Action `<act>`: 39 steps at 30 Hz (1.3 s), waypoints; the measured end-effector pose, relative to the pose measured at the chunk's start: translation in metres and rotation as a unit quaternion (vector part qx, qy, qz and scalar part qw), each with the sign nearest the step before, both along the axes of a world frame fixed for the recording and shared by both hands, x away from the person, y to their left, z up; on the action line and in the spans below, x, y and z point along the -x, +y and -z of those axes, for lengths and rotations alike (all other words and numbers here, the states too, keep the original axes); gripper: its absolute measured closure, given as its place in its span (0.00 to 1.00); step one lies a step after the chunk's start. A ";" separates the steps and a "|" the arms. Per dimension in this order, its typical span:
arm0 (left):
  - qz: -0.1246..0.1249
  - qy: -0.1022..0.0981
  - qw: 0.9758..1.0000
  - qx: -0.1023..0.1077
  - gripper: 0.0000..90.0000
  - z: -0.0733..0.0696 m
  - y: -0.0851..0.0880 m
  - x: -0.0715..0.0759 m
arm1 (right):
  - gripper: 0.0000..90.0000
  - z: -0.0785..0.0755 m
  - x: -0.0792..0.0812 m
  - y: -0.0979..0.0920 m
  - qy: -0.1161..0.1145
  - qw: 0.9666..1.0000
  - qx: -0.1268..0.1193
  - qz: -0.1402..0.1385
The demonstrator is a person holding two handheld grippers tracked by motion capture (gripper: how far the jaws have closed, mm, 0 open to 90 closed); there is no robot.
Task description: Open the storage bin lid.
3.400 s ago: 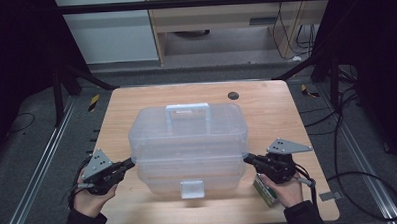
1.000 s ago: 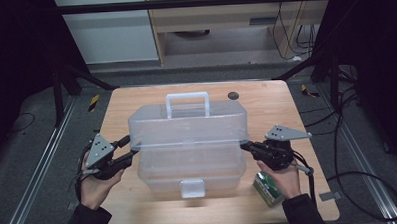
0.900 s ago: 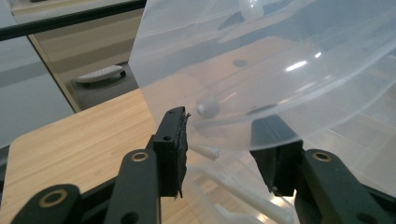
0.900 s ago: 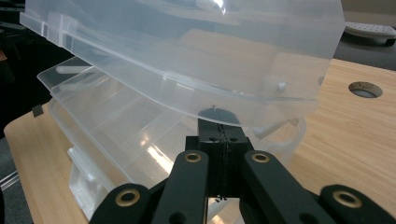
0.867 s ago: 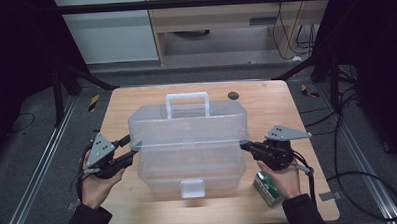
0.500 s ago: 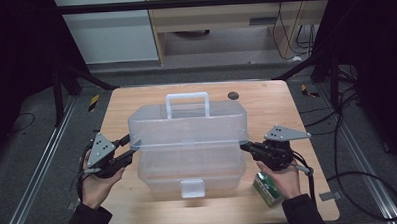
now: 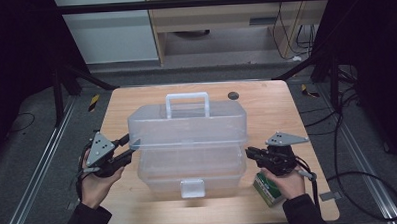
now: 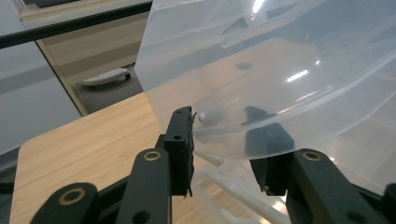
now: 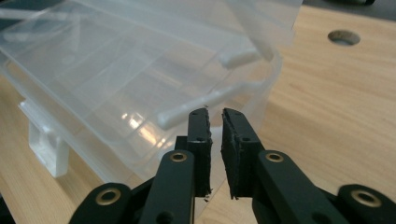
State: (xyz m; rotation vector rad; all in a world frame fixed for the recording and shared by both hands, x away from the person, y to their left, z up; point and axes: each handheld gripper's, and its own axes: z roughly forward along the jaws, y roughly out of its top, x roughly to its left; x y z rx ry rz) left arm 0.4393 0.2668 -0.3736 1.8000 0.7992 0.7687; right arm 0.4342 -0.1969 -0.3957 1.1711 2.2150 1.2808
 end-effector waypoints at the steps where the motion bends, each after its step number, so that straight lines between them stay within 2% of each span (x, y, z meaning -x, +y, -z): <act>1: 0.000 0.000 1.000 0.000 0.69 0.000 0.000 0.000 | 0.89 0.002 -0.001 0.001 0.002 1.000 0.002 -0.002; 9: -0.002 0.002 1.000 0.003 0.69 0.000 0.000 -0.002 | 0.87 0.014 -0.005 0.009 0.022 0.999 0.024 -0.007; 17: -0.003 0.002 1.000 0.004 0.70 0.000 0.001 -0.004 | 0.88 0.016 -0.006 0.011 0.037 0.999 0.016 -0.009; 29: -0.006 -0.001 1.000 0.006 0.71 -0.002 0.001 -0.006 | 0.88 0.017 -0.005 0.014 0.032 0.999 0.023 -0.007; 32: -0.008 -0.005 1.000 0.004 0.71 -0.006 0.001 -0.008 | 0.88 0.017 -0.005 0.014 0.032 0.999 0.024 -0.006; 34: -0.010 -0.015 1.000 0.003 0.72 -0.008 0.000 -0.011 | 0.88 0.017 -0.005 0.014 0.035 0.999 0.022 -0.005; 38: -0.013 -0.009 1.000 0.003 0.72 -0.011 0.000 -0.012 | 0.88 0.017 -0.005 0.014 0.037 0.999 0.023 -0.002; 39: -0.013 -0.014 1.000 0.005 0.72 -0.013 -0.001 -0.015 | 0.88 0.017 -0.005 0.014 0.037 0.999 0.023 -0.002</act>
